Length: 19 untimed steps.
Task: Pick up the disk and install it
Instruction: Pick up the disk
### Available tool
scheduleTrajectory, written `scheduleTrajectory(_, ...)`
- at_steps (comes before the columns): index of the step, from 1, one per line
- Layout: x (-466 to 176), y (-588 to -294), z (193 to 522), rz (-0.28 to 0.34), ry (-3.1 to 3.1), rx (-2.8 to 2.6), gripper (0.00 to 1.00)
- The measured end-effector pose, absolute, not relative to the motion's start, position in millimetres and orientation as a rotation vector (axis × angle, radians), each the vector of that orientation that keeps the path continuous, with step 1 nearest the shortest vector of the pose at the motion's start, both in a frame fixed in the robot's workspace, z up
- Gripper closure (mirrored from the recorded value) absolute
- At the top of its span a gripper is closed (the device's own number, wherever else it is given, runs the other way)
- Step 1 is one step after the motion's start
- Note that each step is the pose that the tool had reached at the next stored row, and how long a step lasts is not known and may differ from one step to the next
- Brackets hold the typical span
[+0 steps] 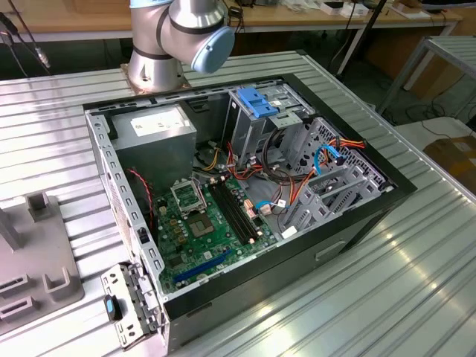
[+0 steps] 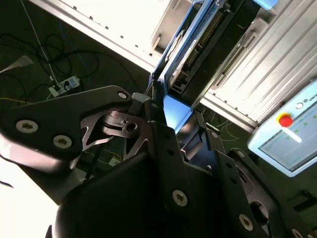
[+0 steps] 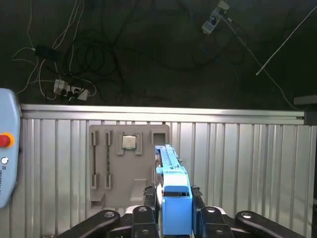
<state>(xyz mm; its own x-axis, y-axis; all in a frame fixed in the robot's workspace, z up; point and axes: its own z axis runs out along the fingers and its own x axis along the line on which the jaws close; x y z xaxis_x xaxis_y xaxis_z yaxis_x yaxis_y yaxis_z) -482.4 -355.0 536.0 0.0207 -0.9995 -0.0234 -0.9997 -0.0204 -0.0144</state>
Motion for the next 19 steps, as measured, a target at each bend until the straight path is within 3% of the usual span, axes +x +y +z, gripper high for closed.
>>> scheduleTrajectory(19,-437.9,-355.0,536.0,0.010,2.180,-2.225,0.63)
